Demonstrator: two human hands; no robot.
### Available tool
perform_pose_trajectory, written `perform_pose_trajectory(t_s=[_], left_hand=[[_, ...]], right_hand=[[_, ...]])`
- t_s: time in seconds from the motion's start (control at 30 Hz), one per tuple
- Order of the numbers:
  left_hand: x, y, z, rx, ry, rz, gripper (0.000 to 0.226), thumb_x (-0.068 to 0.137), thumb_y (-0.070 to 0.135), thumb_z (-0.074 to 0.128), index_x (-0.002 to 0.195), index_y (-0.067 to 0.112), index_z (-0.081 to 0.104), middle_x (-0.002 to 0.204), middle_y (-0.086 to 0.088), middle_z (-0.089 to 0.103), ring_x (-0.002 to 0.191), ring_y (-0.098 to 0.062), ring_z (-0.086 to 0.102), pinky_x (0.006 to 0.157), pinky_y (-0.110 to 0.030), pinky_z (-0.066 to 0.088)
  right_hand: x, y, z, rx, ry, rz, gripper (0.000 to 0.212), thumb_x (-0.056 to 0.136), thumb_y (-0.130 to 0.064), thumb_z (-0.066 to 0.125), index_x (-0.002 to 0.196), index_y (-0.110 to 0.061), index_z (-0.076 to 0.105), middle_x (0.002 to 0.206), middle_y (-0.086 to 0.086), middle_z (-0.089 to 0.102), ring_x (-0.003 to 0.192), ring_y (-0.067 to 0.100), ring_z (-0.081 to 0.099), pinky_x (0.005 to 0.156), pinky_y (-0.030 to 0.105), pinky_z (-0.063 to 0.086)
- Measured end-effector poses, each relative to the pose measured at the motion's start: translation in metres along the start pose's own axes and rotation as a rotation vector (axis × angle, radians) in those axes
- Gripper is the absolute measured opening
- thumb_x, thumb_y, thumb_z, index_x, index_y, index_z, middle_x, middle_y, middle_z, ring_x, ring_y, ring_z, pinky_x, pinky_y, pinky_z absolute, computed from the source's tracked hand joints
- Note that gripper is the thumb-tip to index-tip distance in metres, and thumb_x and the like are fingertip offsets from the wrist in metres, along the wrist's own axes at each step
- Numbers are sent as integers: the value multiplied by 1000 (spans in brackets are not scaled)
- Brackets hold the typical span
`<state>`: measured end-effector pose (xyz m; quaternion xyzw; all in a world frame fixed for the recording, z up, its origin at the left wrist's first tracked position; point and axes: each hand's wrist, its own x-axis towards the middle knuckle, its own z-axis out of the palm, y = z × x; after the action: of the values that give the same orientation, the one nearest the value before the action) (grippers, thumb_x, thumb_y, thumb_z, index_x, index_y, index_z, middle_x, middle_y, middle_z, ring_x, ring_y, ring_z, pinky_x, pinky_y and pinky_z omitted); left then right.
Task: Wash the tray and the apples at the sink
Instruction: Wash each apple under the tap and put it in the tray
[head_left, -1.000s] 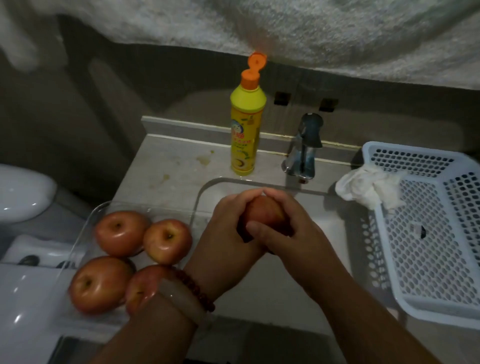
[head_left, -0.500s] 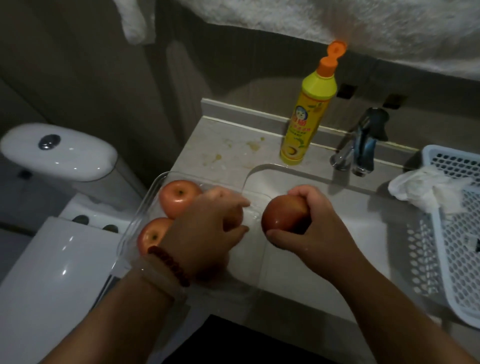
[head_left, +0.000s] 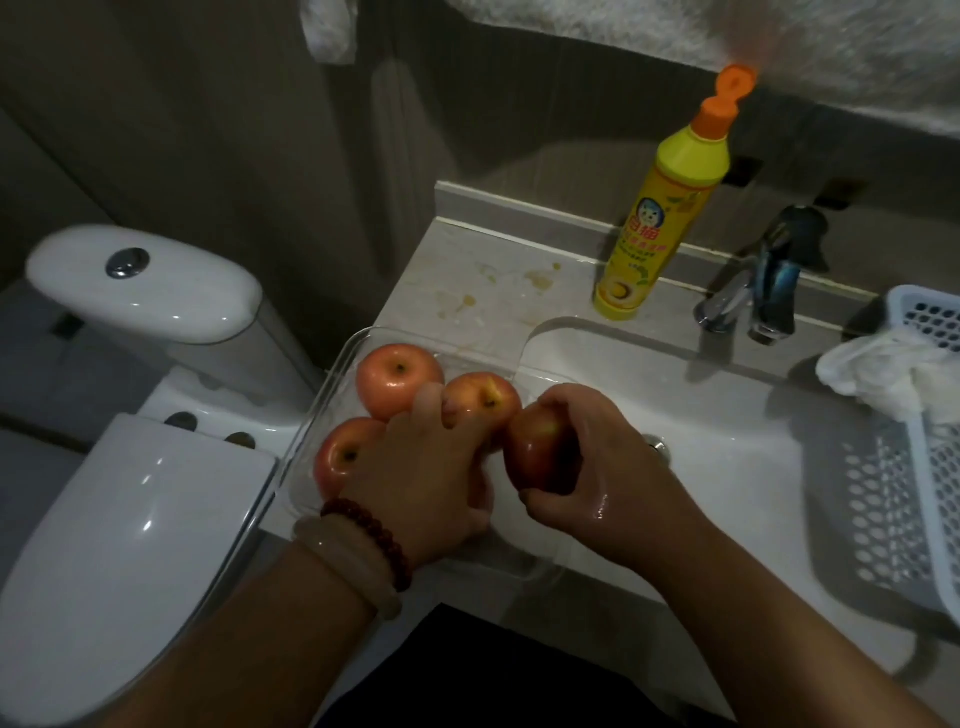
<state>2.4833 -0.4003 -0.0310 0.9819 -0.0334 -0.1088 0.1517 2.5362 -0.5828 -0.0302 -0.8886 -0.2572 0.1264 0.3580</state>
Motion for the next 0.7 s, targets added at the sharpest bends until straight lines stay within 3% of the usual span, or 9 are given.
perform_pose_trajectory(t_s=[0.13, 0.27, 0.33, 0.43, 0.53, 0.7], left_hand=[[2, -3, -4, -47, -24, -35, 64, 81, 45, 67, 134, 44, 32, 142, -1, 24, 101, -9, 48, 90, -24, 43], [11, -5, -8, -94, 14, -64, 47, 86, 43, 61, 127, 37, 40, 144, 1, 26, 91, -6, 41, 76, -15, 35], [20, -6, -10, -106, 76, -79, 40, 88, 42, 58, 125, 31, 46, 139, 0, 36, 103, -10, 47, 84, -19, 36], [39, -10, -9, -5, 191, -48, 56, 85, 45, 62, 134, 25, 43, 134, -1, 47, 119, -18, 46, 99, -30, 37], [53, -15, -9, 131, 135, -9, 73, 84, 53, 61, 146, 30, 29, 141, 2, 46, 128, -22, 42, 105, -40, 34], [62, -19, -14, 177, 69, 42, 57, 82, 55, 57, 133, 36, 42, 132, 6, 51, 122, -20, 43, 106, -45, 28]], right_hand=[[1, 0, 3, -39, -22, -10, 63, 67, -31, 80, 115, -39, 42, 108, -20, 43, 101, -6, 46, 70, 4, 41], [2, -1, 6, -41, -26, -14, 60, 68, -34, 77, 118, -35, 44, 109, -17, 45, 96, 1, 49, 75, 9, 40], [2, -1, 7, -36, -19, -10, 59, 67, -34, 76, 117, -35, 45, 109, -17, 45, 96, 0, 48, 75, 10, 40], [3, -1, 6, -33, -23, -6, 59, 67, -33, 75, 118, -35, 45, 109, -18, 45, 98, -2, 47, 75, 9, 39], [3, -1, 5, -33, -25, 8, 60, 69, -34, 76, 119, -36, 44, 111, -18, 45, 99, -1, 47, 76, 10, 42], [6, 0, 3, -59, -28, 7, 61, 70, -36, 76, 123, -34, 44, 114, -18, 40, 105, -7, 42, 73, 2, 39]])
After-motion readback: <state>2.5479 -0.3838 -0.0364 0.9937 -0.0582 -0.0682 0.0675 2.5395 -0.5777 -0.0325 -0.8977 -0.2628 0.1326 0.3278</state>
